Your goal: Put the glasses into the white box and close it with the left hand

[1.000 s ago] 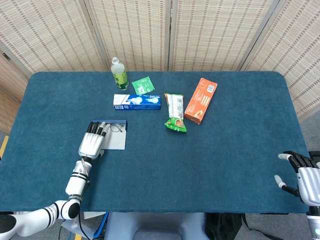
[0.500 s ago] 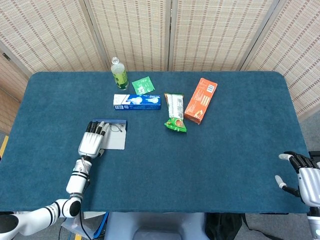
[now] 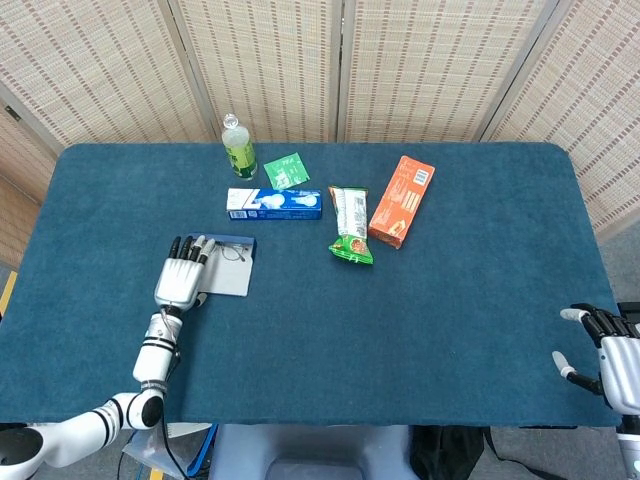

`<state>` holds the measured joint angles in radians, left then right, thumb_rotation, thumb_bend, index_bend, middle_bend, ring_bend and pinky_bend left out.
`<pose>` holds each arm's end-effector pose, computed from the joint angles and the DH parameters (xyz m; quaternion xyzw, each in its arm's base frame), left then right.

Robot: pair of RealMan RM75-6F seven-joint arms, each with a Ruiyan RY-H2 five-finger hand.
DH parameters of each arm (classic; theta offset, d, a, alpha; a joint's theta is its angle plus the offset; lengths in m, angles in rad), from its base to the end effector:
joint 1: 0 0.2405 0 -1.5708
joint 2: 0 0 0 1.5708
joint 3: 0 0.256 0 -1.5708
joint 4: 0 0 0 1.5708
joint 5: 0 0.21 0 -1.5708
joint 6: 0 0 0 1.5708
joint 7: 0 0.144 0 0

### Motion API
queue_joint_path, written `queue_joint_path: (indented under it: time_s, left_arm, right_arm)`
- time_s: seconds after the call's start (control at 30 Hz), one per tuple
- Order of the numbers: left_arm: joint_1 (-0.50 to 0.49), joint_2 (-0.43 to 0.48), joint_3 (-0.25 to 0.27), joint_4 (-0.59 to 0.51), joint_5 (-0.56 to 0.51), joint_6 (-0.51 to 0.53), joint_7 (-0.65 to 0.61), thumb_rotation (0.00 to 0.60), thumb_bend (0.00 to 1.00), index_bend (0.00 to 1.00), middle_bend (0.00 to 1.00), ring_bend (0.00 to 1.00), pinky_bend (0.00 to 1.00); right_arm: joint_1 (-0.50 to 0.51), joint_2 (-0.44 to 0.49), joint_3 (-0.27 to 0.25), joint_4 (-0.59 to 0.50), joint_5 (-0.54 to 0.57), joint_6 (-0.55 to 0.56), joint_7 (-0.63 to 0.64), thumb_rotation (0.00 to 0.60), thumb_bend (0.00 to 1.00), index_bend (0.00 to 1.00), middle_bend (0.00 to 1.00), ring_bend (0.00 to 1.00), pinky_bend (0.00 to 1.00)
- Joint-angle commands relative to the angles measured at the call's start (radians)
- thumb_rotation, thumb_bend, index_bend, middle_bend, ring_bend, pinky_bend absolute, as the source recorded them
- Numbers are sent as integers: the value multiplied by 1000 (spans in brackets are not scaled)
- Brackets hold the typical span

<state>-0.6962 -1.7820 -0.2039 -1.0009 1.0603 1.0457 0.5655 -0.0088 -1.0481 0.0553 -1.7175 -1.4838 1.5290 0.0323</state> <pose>-0.2212 0.3776 -0.0304 -0.7088 -0.2852 -0.2621 0.5895 -0.3100 -0.1523 0.1791 0.5492 -0.4219 0.3938 0.6044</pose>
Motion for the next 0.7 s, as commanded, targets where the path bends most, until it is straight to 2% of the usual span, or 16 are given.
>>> queue_joint_path:
  time_s: [0.03,0.47,0.7]
  left_arm:
    - [-3,-9,-8,23,8,1,-24,600,204,51,0,0,0]
    - [-39,-55,-59,136,40,-1,-149,600,204,151,46,0,0]
    - [-78,-94,-87,221,50,-16,-199,600,205,240,91,0,0]
  right_arm:
    - [0,0,0,1,-1,0,0,600,256,286,248,227,230]
    - [0,0,2,-3,2,-1,-5,600,256,286,248,227,231]
    - [1,3,4,-7,7,-4,-8,600,256,286,248,227,231]
